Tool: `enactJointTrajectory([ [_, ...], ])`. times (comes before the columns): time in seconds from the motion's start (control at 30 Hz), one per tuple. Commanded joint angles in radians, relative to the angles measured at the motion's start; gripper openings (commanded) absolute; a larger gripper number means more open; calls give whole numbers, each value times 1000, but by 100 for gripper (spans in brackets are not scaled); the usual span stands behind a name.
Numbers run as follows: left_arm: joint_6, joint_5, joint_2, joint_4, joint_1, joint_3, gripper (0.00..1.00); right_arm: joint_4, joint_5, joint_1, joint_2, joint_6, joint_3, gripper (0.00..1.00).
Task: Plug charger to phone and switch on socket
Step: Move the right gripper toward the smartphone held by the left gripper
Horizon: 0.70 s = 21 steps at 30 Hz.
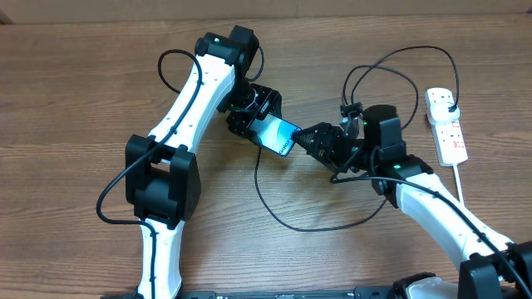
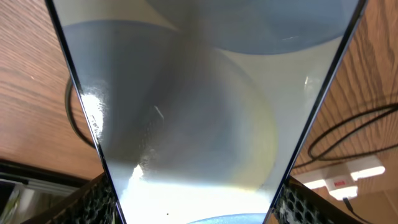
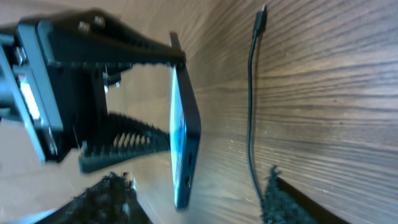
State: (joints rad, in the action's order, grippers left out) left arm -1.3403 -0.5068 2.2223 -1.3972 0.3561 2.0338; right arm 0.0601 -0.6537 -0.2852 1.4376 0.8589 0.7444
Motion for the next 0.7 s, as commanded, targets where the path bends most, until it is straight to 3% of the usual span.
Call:
enactJointTrajectory([
  [0.0,-29,-84,-3,0,5,24,56,-29,117,-36,13,170,18,65],
  [0.3,-25,-120,-3,-3,5,24,57,-143,123,-85,77,214,18,52],
  [0.67,-25,-122,-3,-5,20,24,58,-169,168,-103,81,215,18,39],
])
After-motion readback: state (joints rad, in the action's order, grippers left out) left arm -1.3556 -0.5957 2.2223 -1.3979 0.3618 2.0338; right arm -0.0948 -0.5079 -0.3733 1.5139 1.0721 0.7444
